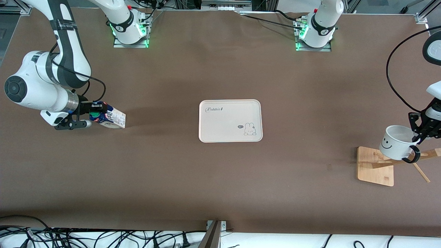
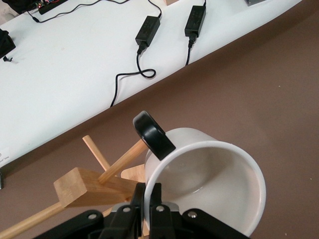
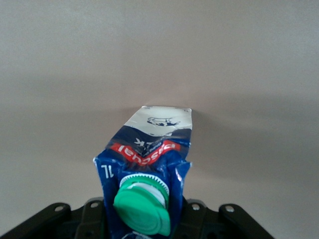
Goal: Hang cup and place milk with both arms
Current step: 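Hang the mug handle on a peg while the right gripper moves the carton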
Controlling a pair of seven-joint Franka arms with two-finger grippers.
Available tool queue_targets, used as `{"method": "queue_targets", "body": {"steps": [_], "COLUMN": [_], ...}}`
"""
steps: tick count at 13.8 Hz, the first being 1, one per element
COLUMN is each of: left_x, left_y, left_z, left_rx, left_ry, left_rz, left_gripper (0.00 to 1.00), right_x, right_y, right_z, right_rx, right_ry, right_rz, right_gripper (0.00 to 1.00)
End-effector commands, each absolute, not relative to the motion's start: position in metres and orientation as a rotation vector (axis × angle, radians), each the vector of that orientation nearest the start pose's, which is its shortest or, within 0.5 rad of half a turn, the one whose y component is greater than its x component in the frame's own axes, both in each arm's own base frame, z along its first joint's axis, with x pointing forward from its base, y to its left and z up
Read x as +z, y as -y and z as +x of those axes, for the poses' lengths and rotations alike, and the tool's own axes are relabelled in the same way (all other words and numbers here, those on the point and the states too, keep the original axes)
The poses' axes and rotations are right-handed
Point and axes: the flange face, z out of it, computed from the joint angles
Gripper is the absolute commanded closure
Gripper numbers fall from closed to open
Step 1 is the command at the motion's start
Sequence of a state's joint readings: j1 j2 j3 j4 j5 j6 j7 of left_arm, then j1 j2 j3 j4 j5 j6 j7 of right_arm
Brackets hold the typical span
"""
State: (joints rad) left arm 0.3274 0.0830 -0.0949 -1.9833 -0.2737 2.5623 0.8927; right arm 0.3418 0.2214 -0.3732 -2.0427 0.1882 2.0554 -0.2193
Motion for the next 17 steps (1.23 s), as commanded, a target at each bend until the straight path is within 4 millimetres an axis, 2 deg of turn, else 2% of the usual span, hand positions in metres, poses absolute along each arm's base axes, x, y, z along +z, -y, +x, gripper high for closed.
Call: {"method": "queue_targets", "body": {"steps": [1, 3, 6, 8, 10, 11, 13, 14, 17], "left_x": [0.484, 0.484, 0.483, 0.476, 0.471, 0.470, 0.469, 0.473, 0.480], "left_y": [-0.157, -0.164, -0.175, -0.178, -0.181, -0.182, -0.181, -0.180, -0.174], "left_z": [0.593, 0.591, 0.588, 0.589, 0.589, 0.589, 0.588, 0.587, 0.584], "left_rx": [-0.887, -0.944, -0.973, -0.974, -0.969, -0.967, -0.959, -0.964, -0.940], "left_ry": [-0.616, -0.521, -0.451, -0.425, -0.411, -0.410, -0.417, -0.432, -0.456], "left_rz": [-2.905, -2.956, -2.980, -3.001, -3.011, -3.012, -3.020, -3.011, -3.053], "left_gripper": [1.00, 1.00, 1.00, 1.00, 1.00, 0.86, 0.00, 0.00, 0.00], "right_x": [0.332, 0.337, 0.360, 0.388, 0.435, 0.457, 0.504, 0.527, 0.585], "right_y": [0.001, 0.001, 0.000, -0.003, -0.004, 0.000, 0.003, 0.004, 0.006], "right_z": [0.555, 0.555, 0.562, 0.570, 0.582, 0.585, 0.590, 0.592, 0.578], "right_rx": [0.250, 0.256, 0.245, 0.262, 0.269, 0.291, 0.284, 0.282, 0.387], "right_ry": [0.171, 0.181, 0.186, 0.202, 0.234, 0.239, 0.285, 0.306, 0.306], "right_rz": [-3.022, -3.017, -3.011, -2.999, -3.003, -3.006, -3.074, -3.104, -3.114], "right_gripper": [0.00, 0.00, 0.00, 0.00, 0.00, 0.00, 0.00, 0.00, 0.00]}}
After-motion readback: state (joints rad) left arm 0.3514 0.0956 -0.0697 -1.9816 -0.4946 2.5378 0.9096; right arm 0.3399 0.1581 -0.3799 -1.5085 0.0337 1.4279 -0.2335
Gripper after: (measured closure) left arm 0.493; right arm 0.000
